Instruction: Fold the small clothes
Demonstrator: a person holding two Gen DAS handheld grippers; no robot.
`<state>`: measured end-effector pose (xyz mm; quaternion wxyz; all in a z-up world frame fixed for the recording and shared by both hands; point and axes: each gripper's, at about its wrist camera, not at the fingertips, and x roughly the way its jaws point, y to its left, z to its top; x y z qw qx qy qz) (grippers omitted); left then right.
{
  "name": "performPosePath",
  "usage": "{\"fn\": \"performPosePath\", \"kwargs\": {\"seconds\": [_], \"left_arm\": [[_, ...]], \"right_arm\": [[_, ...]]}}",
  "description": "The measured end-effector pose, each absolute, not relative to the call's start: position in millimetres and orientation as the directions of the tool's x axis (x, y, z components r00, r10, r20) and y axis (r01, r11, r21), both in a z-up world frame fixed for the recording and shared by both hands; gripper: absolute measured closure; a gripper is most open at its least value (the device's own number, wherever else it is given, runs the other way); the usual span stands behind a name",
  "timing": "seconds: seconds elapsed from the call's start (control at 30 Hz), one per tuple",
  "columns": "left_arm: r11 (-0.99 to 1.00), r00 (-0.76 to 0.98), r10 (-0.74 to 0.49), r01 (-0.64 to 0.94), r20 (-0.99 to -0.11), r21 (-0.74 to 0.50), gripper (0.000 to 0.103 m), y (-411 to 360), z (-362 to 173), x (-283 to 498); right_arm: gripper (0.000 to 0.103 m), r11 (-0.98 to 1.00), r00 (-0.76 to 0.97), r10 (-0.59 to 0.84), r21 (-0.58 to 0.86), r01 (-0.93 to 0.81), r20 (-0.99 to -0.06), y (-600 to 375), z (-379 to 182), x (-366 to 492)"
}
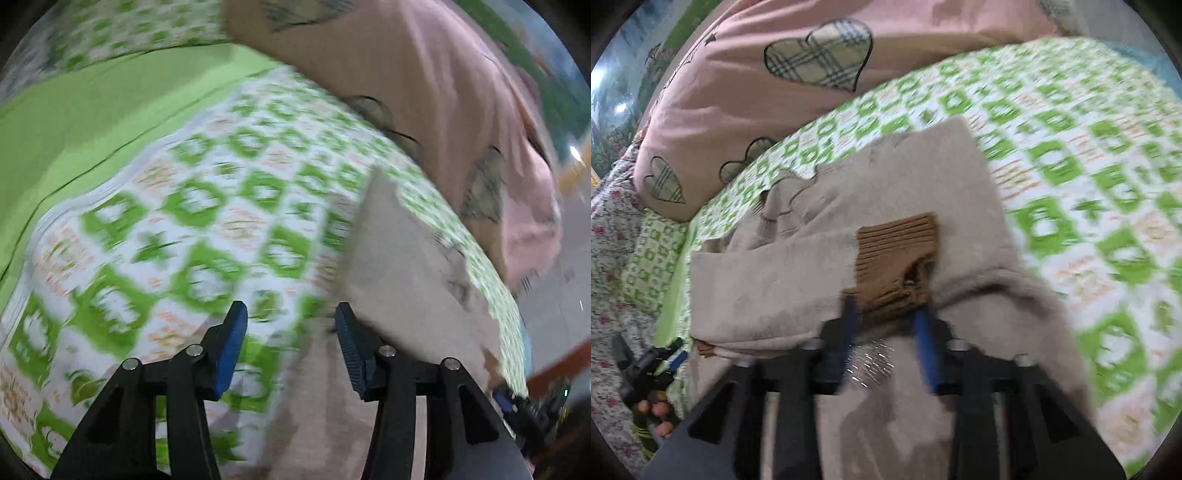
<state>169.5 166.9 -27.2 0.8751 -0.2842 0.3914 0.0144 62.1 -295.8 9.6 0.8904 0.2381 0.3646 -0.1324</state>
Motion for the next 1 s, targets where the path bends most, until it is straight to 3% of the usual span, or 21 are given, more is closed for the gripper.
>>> {"fn": "performPosePath", "kwargs": {"seconds": [0.03, 0.17, 0.27, 0.33, 0.37, 0.4, 0.5, 0.6, 0.73, 0.93, 1.0], "left_arm": [[0.847, 0.689, -0.211, -0.226, -0.694, -0.481, 0.047, 162.7, -24.8, 173.1], [0.893, 0.646, -0.254, -0.129, -0.72, -0.431, 0.036, 146.5, -19.4, 221.9], [0.902, 0.572, -0.294, -0.098, -0.766, -0.42, 0.036, 142.0, -29.1, 270.9], [0.884, 0.544, -0.35, -0.076, -0.763, -0.46, 0.045, 141.2, -37.6, 292.3], [0.876, 0.538, -0.376, -0.059, -0.754, -0.479, 0.076, 140.1, -40.8, 300.3], [0.873, 0.527, -0.387, -0.054, -0.756, -0.485, 0.089, 139.3, -43.5, 305.8], [0.898, 0.581, -0.322, -0.062, -0.747, -0.435, 0.094, 139.2, -36.5, 299.6], [0.913, 0.617, -0.26, -0.094, -0.743, -0.398, 0.095, 146.8, -36.4, 292.8], [0.866, 0.604, -0.304, -0.148, -0.737, -0.478, 0.089, 166.2, -46.4, 295.4], [0.891, 0.619, -0.248, -0.155, -0.745, -0.426, 0.086, 163.6, -21.3, 256.1], [0.892, 0.627, -0.275, -0.117, -0.729, -0.436, 0.079, 156.1, -12.0, 220.5]], "right_arm": [[0.044, 0.852, 0.717, -0.079, 0.327, 0.41, -0.693, -294.9, 15.0, 54.3], [0.043, 0.86, 0.758, -0.078, 0.341, 0.38, -0.648, -290.6, 29.5, 45.0], [0.042, 0.866, 0.768, -0.054, 0.352, 0.354, -0.639, -285.9, 33.2, 48.8], [0.041, 0.867, 0.759, -0.032, 0.359, 0.344, -0.65, -281.2, 29.8, 55.4], [0.04, 0.87, 0.756, -0.017, 0.363, 0.334, -0.654, -278.4, 27.2, 58.8], [0.04, 0.874, 0.752, -0.008, 0.36, 0.325, -0.659, -276.2, 24.1, 63.0], [0.04, 0.886, 0.748, 0.015, 0.356, 0.298, -0.664, -268.8, 18.2, 71.8], [0.04, 0.898, 0.752, 0.034, 0.35, 0.266, -0.659, -264.4, 15.2, 83.1], [0.039, 0.886, 0.683, 0.017, 0.327, 0.328, -0.73, -272.6, -1.0, 96.8], [0.038, 0.885, 0.722, 0.019, 0.347, 0.309, -0.691, -272.5, 25.8, 60.7], [0.038, 0.89, 0.738, 0.017, 0.347, 0.296, -0.675, -273.6, 34.1, 45.6]]}}
